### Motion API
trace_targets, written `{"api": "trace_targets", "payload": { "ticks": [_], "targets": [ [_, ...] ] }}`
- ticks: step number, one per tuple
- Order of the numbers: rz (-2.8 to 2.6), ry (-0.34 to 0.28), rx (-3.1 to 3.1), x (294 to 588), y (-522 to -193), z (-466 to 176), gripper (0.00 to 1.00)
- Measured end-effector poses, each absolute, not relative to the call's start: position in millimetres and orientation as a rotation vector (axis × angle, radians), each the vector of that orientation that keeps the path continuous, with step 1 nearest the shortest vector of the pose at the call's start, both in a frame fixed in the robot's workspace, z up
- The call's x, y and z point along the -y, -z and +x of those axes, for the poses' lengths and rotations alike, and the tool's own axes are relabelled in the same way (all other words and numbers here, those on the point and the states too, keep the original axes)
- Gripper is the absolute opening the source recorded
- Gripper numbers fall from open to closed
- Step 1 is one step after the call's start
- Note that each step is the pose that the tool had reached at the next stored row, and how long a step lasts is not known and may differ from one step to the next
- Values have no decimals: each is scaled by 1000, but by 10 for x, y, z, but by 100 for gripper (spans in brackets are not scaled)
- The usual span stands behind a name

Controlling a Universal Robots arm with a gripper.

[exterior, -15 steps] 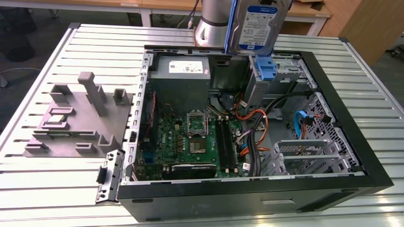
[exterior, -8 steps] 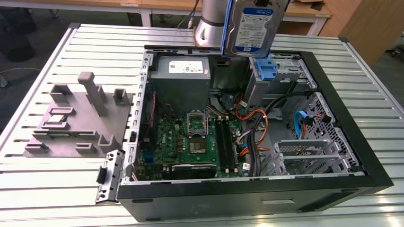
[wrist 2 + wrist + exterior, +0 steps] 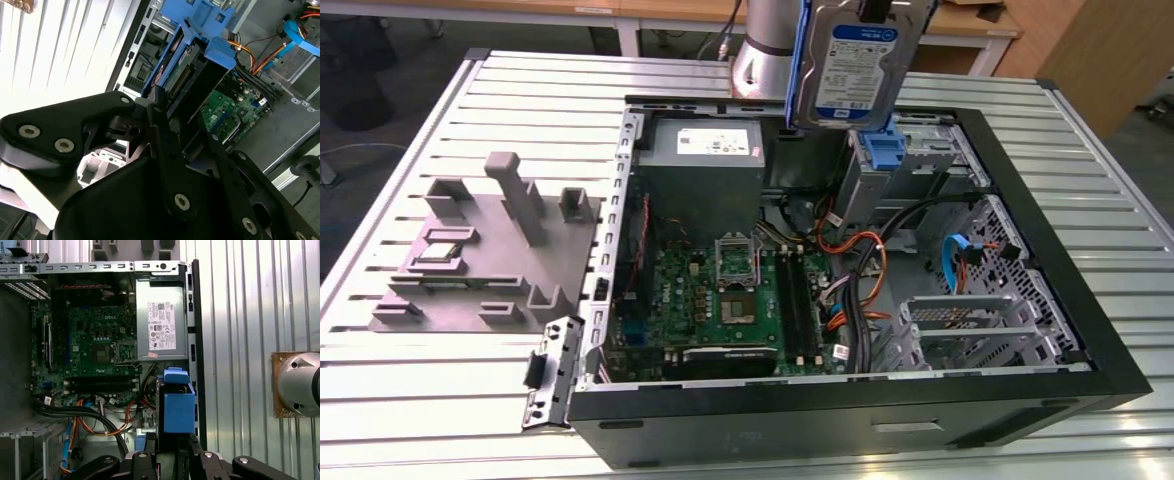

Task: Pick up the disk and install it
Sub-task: 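Pick up the disk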

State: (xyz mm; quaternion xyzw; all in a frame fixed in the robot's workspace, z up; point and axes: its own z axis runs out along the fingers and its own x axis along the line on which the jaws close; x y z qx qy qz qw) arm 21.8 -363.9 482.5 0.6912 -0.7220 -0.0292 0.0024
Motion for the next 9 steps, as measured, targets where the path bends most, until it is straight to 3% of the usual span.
{"api": "trace_targets", "payload": {
  "ticks": [9],
  "targets": [
    [2168, 92, 2265, 3829, -4823, 205, 35]
  ]
}}
